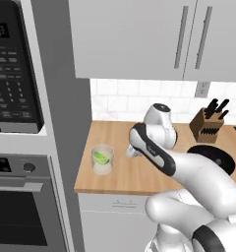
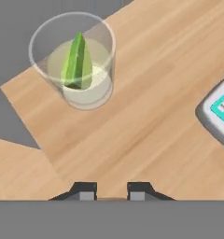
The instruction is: Grab a lemon wedge from the fridge and one ice cube from the ice bowl, and put them in the glass of lemonade.
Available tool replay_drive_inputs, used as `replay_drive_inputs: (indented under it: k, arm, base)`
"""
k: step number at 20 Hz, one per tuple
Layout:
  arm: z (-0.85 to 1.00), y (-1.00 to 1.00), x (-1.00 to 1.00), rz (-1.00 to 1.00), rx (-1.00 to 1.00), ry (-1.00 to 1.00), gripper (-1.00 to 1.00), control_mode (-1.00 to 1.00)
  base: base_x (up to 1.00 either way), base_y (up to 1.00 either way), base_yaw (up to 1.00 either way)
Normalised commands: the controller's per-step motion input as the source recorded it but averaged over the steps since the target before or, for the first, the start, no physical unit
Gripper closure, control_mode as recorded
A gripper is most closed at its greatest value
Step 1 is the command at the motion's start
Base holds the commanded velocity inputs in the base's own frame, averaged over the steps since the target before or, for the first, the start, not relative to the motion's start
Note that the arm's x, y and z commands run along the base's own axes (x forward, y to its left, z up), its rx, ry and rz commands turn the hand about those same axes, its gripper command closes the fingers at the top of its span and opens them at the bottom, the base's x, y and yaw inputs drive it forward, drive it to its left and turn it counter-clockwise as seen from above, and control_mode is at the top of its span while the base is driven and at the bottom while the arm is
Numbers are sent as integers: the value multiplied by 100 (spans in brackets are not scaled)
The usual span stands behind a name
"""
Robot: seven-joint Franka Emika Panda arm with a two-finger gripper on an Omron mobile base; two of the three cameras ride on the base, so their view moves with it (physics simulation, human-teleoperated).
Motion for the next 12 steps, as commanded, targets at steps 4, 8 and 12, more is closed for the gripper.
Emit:
replay_drive_inputs:
  k: [4,8,12]
  arm:
    - [6,67,19,19,0,0,100,-100]
    - [32,80,0,11,0,-2,100,-100]
    - [37,55,1,10,0,0,100,-100]
  base:
    - [0,0,0]
    - [0,0,0]
    - [0,0,0]
